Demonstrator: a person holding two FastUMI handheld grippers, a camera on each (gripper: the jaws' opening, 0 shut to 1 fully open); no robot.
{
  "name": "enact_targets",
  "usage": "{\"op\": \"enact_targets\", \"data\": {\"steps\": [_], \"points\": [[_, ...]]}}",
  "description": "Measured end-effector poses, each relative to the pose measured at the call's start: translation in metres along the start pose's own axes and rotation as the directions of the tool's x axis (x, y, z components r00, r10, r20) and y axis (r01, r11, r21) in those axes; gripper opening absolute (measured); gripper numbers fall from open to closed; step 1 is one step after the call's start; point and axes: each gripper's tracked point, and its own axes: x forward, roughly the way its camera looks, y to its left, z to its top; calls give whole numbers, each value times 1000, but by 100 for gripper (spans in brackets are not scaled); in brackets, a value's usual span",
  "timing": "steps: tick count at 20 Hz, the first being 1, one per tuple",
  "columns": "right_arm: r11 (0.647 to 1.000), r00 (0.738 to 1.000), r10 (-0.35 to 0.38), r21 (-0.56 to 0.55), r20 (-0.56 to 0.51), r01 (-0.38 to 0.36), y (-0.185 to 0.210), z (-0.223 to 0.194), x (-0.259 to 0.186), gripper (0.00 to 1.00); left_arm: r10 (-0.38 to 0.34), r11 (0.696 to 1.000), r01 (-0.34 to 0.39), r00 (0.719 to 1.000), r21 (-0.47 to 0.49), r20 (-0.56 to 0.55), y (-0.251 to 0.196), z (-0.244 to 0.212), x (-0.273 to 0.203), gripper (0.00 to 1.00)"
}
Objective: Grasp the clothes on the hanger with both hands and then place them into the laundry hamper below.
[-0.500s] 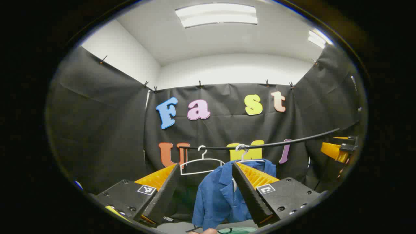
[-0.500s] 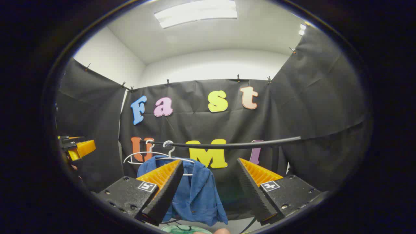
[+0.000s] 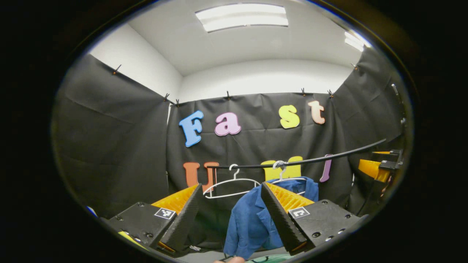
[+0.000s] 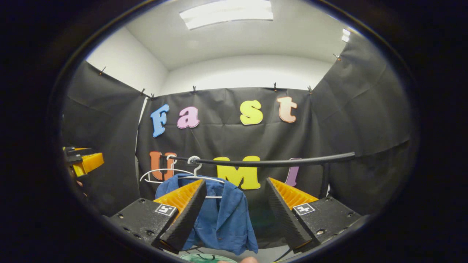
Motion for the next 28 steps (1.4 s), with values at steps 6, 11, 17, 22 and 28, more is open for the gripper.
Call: {"op": "enact_targets", "data": {"steps": [6, 11, 17, 22, 28], "points": [[1000, 999, -23, -5, -37, 23, 4, -19, 13, 100, -25, 1000, 25, 1000, -4, -19, -5, -12, 6, 100], [999, 995, -51, -16, -88, 50, 11, -44, 27, 100, -49, 999, 48, 997, -16, -56, -12, -33, 14, 97], [995, 981, -89, -65, -170, 79, 33, -82, 55, 100, -94, 995, 91, 990, -29, -102, -23, -67, 35, 100], [989, 966, -129, -98, -224, 110, 54, -113, 77, 100, -175, 978, 149, 966, -145, -190, -44, -115, 51, 100], [981, 935, -187, -113, -303, 159, 49, -155, 104, 96, -210, 971, 164, 934, -174, -288, -55, -169, 79, 96]]}}
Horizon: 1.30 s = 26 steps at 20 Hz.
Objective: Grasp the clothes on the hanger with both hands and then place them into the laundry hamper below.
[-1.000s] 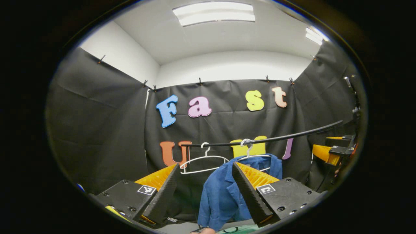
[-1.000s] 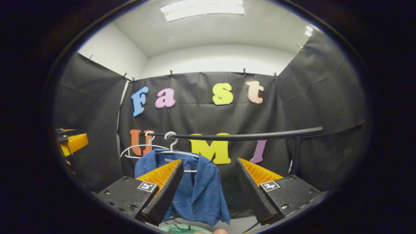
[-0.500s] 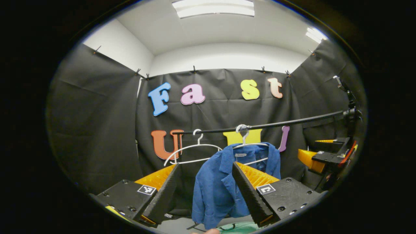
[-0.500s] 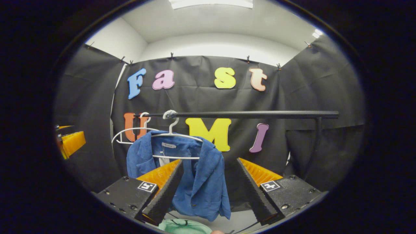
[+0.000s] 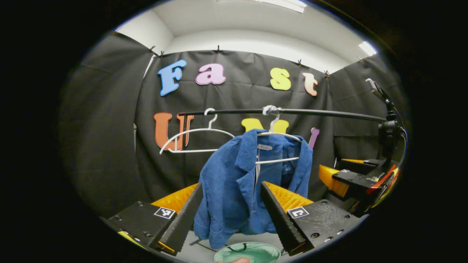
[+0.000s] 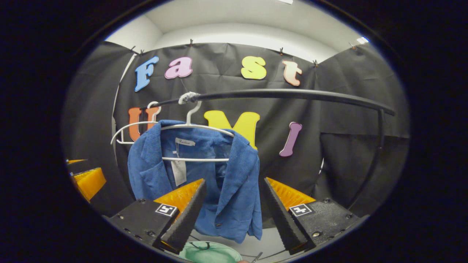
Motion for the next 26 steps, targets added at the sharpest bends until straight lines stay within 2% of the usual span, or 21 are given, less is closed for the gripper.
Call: {"op": "enact_targets", "data": {"steps": [1, 3, 4, 7, 8, 9, 10, 12, 13, 14, 15, 17, 18, 21, 23, 24, 25, 26], "points": [[1000, 1000, -5, -2, -11, 5, 0, -5, 9, 99, -6, 1000, 6, 1000, 2, -8, -4, -5, 6, 100], [1000, 999, -4, -2, -36, 4, -1, -14, 28, 96, -10, 1000, 10, 1000, 3, -28, -10, -17, 22, 100], [1000, 999, 0, -2, -47, 0, 0, -18, 39, 99, -5, 1000, 4, 999, -6, -37, -13, -24, 31, 100], [1000, 998, 9, 9, -68, -8, -3, -27, 70, 96, 5, 997, -12, 996, -78, -89, -32, -42, 56, 100], [1000, 997, 16, 12, -70, -16, -4, -28, 81, 97, 16, 997, -23, 996, -73, -92, -35, -44, 66, 96], [1000, 997, 24, 11, -74, -23, -2, -31, 92, 97, 41, 997, -47, 995, -59, -91, -33, -46, 74, 100], [999, 996, 36, 8, -83, -36, 0, -33, 101, 96, 62, 997, -67, 994, -47, -91, -34, -48, 85, 96], [998, 992, 67, 7, -105, -67, 6, -41, 118, 97, 93, 995, -97, 990, -38, -103, -35, -56, 103, 95], [997, 991, 76, 7, -113, -76, 8, -45, 126, 97, 104, 994, -109, 988, -34, -113, -34, -62, 112, 100], [997, 990, 80, 7, -115, -80, 6, -47, 133, 99, 120, 992, -124, 985, -27, -126, -33, -67, 119, 100], [996, 990, 84, 6, -116, -83, 6, -49, 139, 97, 135, 990, -140, 982, -25, -134, -32, -71, 126, 96], [996, 989, 94, 6, -116, -94, 8, -51, 150, 97, 153, 987, -159, 979, -31, -138, -31, -76, 140, 96], [995, 989, 96, 6, -114, -96, 6, -51, 154, 97, 154, 986, -160, 979, -39, -137, -32, -76, 146, 100], [996, 989, 94, 11, -111, -94, 4, -50, 165, 97, 182, 982, -187, 976, -33, -122, -31, -75, 160, 100], [995, 988, 95, 8, -119, -95, 2, -55, 171, 96, 204, 978, -208, 972, -30, -116, -27, -76, 167, 96], [995, 988, 95, 8, -118, -95, 0, -54, 174, 96, 215, 975, -220, 970, -31, -112, -25, -76, 170, 100], [995, 989, 97, 10, -116, -96, -1, -54, 175, 95, 225, 973, -230, 969, -33, -103, -22, -75, 171, 95], [995, 988, 104, 15, -115, -103, 0, -56, 176, 91, 231, 971, -236, 968, -36, -96, -19, -73, 174, 100]]}}
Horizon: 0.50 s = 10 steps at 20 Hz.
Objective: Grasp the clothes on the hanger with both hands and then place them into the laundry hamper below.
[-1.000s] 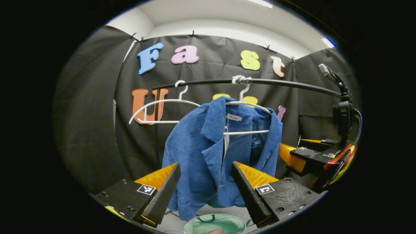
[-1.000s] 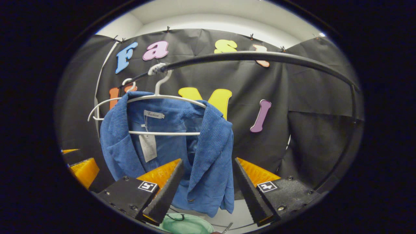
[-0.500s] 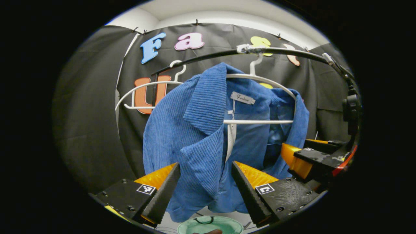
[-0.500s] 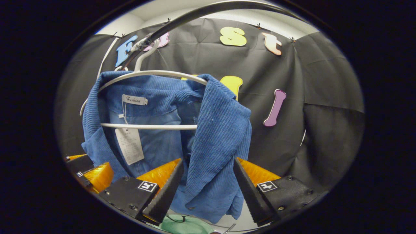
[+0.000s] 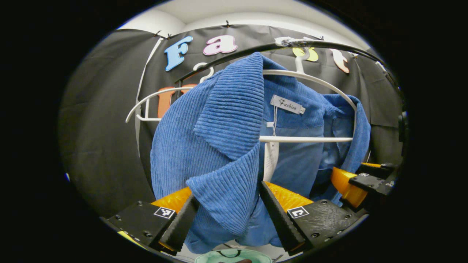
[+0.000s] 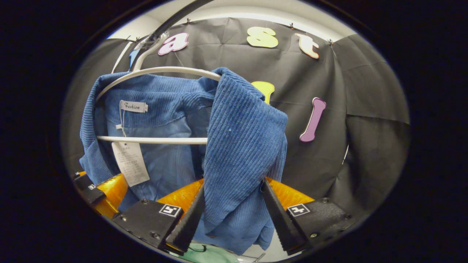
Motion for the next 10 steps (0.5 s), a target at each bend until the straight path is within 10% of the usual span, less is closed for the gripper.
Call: {"op": "enact_targets", "data": {"steps": [8, 10], "points": [[998, 1000, 28, 51, -1, -28, -12, -2, 5, 52, 22, 1000, -23, 999, -13, -32, 8, -1, 18, 64], [998, 1000, 21, 57, 6, -21, -16, -2, 5, 40, 61, 998, -61, 998, -4, -32, 16, 0, 14, 41]]}}
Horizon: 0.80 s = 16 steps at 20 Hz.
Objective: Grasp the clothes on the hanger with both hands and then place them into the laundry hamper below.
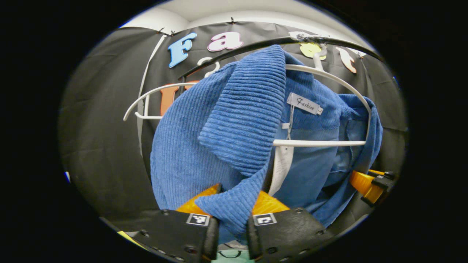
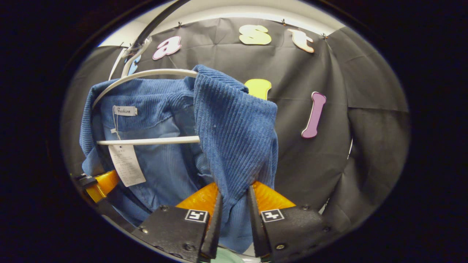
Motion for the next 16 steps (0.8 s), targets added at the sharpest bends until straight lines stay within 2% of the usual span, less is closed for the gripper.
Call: {"op": "enact_targets", "data": {"steps": [1, 2, 4, 8, 11, 12, 13, 14, 16], "points": [[1000, 1000, -5, 3, 4, 5, -2, -1, 0, 36, -15, 1000, 15, 1000, -3, 0, 1, -1, 4, 27], [1000, 1000, -14, 8, 6, 14, -5, -1, 0, 27, -29, 1000, 29, 1000, -11, -3, -3, -3, 9, 13], [999, 1000, 21, 32, -2, -21, 0, -1, 0, 15, -91, 995, 90, 996, -44, -19, -13, -2, -2, 3], [985, 995, 98, 145, -26, -94, 4, -3, 0, 9, -137, 981, 132, 990, -141, -29, -11, 3, -9, 0], [954, 985, 163, 261, -48, -145, 4, -5, 1, 8, -154, 972, 143, 987, -184, -48, -5, 7, -11, 0], [949, 985, 165, 279, -48, -145, 0, -4, 3, 8, -161, 970, 149, 986, -190, -48, -4, 10, -12, 0], [945, 985, 166, 294, -45, -146, -2, -2, 1, 8, -168, 967, 156, 985, -200, -49, -2, 13, -13, 8], [939, 985, 168, 310, -38, -148, -6, 1, -1, 8, -176, 964, 162, 983, -213, -51, -1, 17, -14, 0], [928, 985, 169, 339, -20, -152, -14, 8, -3, 8, -188, 955, 172, 981, -241, -46, 4, 26, -17, 7]]}}
